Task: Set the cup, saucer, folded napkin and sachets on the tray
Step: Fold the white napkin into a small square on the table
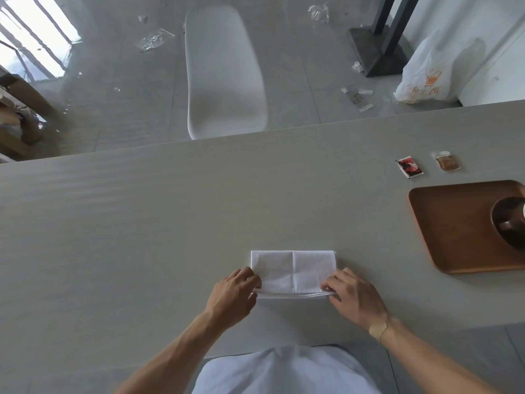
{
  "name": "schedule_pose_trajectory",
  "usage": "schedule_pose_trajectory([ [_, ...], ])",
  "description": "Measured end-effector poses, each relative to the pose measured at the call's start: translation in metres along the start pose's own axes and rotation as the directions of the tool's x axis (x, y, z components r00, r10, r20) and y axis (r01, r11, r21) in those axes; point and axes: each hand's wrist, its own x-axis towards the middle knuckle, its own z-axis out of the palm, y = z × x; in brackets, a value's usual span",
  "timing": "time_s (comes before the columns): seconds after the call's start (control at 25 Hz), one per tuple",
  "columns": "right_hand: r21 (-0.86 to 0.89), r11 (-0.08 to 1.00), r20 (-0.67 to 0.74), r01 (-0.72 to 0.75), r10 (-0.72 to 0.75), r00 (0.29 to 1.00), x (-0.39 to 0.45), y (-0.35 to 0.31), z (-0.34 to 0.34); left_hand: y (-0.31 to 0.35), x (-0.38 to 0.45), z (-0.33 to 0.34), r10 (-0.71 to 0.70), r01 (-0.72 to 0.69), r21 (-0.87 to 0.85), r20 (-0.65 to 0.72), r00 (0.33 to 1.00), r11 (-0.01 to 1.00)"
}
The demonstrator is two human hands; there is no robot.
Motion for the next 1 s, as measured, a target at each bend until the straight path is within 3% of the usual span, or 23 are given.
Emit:
schedule_pose_trajectory([
  [0.28,-0.054,0.998,-0.002,0.011,-0.011,1.000,-0.001,-0.002,0.007,-0.002,0.001,0.001,0.085,-0.089,0.090,0.038,0.996,0.992],
  [0.48,-0.140,0.989,-0.245,-0.040,0.004,0.970,0.038,-0.015,0.009,0.013,0.036,-0.005,0.149,-0.137,0.067,-0.223,0.963,0.988],
  [0.6,-0.193,0.979,-0.171,-0.060,0.027,0.985,0.058,-0.027,0.023,0.028,0.063,0.005,0.103,-0.085,0.089,-0.212,0.972,0.992],
  [0.72,-0.240,0.969,-0.031,-0.067,0.061,0.998,0.057,-0.022,0.049,0.032,0.067,0.030,0.045,-0.036,0.109,-0.083,0.996,0.993],
  [1.0,-0.208,0.976,-0.011,-0.062,0.061,0.998,0.039,-0.011,0.077,0.027,0.050,0.064,-0.043,0.045,0.150,-0.016,0.999,0.988],
])
